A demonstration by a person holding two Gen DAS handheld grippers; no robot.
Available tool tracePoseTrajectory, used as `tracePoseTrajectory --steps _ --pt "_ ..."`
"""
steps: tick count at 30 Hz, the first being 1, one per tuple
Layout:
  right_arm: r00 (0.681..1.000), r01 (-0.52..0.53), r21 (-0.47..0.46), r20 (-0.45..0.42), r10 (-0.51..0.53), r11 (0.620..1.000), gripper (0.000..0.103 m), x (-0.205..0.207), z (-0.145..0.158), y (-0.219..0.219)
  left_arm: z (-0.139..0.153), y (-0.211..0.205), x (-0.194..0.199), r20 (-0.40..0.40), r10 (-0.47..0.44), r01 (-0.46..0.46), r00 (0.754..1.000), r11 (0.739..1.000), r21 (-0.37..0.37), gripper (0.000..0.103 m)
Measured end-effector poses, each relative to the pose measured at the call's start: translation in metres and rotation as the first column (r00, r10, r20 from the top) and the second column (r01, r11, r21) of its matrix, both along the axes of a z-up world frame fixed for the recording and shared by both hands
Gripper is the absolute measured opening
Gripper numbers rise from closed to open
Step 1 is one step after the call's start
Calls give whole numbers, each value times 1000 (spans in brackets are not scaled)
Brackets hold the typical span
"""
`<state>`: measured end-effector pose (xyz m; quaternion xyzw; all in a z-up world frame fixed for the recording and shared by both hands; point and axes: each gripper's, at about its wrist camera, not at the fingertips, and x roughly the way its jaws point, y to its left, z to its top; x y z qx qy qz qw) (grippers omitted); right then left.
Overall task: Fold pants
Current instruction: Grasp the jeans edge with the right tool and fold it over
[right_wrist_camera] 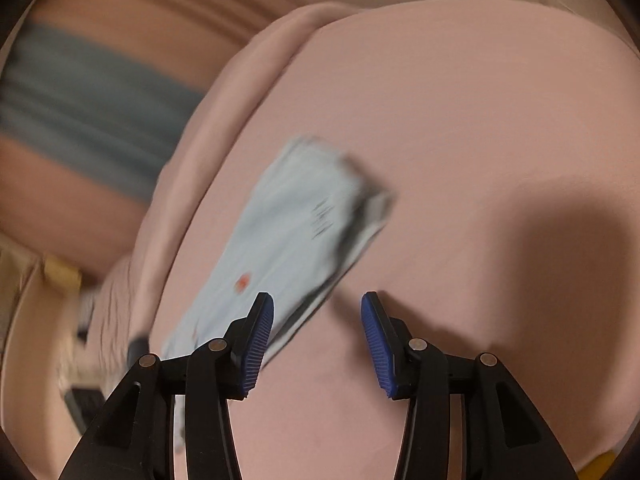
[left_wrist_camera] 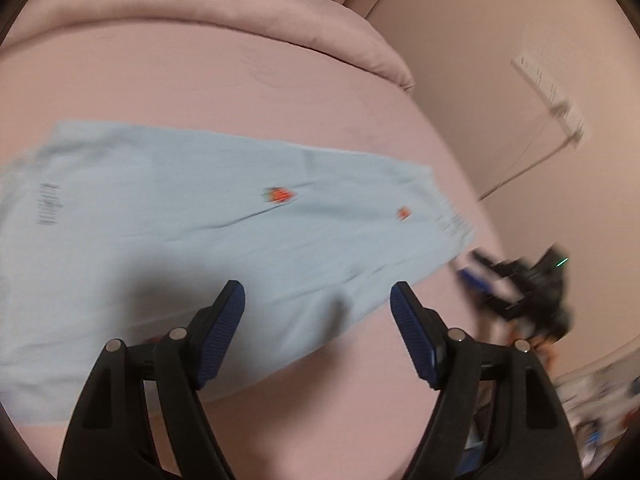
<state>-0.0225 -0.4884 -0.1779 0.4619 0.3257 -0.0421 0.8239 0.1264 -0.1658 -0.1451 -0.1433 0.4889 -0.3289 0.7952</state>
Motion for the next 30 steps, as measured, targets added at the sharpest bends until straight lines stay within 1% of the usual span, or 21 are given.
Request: tracePoseTrajectory --steps 3,4,5,6,7,8,10,11,14,15,17,18,20,21,22,23,25,26,27,28,30 --pt "999 39 19 33 -40 999 47 20 -7 -8 -4 -17 13 -69 -4 -2 998 995 -101 75" --pt "998 55 -1 41 -55 998 47 30 -7 -3 -8 -22 17 -89 -5 -5 996 993 -115 75" --pt "997 68 -21 46 -67 997 42 38 -7 0 -14 -27 21 -122 -11 -5 992 992 -128 75" --pt "996 74 -38 52 -72 996 37 45 -8 7 -21 -29 24 -161 -15 -7 987 991 -135 74" --pt "996 79 -63 46 -76 995 12 51 -8 0 -35 -30 27 -217 -1 -26 976 992 -121 72" --pt "996 82 -74 31 -80 994 7 57 -8 6 -41 -28 29 -234 10 -42 972 991 -130 69" --pt "995 86 -107 55 -81 991 7 59 3 -1 -41 -18 29 -231 0 -42 973 983 -179 66" --pt "995 83 -150 74 -73 985 7 56 14 -6 -42 -14 29 -238 -5 -41 971 981 -187 63" --pt "991 26 -355 135 24 934 7 57 64 12 -38 9 30 -279 13 -83 960 968 -238 63" --pt "986 -6 -440 147 78 898 7 61 84 32 -37 20 30 -287 30 -107 958 960 -257 66" --pt "970 -73 -603 143 198 795 6 68 114 75 -30 50 30 -296 65 -164 953 931 -326 71" --pt "958 -106 -666 130 255 739 6 73 125 99 -27 69 29 -305 84 -201 949 904 -377 76" --pt "919 -183 -774 84 385 606 6 84 138 160 -24 99 28 -325 113 -261 939 848 -460 82" --pt "891 -225 -799 63 450 557 6 90 137 191 -24 112 26 -334 126 -290 934 814 -503 86" --pt "865 -256 -814 47 499 521 6 95 132 214 -26 130 24 -347 141 -323 927 771 -549 88" --pt "845 -279 -828 30 535 487 7 99 125 236 -29 139 23 -360 149 -344 921 745 -572 93" --pt "795 -329 -864 -34 606 382 6 108 97 288 -41 157 23 -411 146 -390 900 691 -609 98" --pt "774 -343 -880 -65 630 330 6 107 84 307 -47 157 24 -434 128 -398 892 679 -617 98" --pt "740 -367 -894 -114 663 256 6 107 64 332 -53 157 26 -452 108 -398 886 677 -619 98" --pt "714 -385 -900 -150 683 205 6 106 50 350 -59 155 29 -467 89 -392 880 692 -606 98" --pt "683 -401 -907 -201 702 130 6 99 27 371 -60 153 32 -464 85 -379 882 711 -592 94"
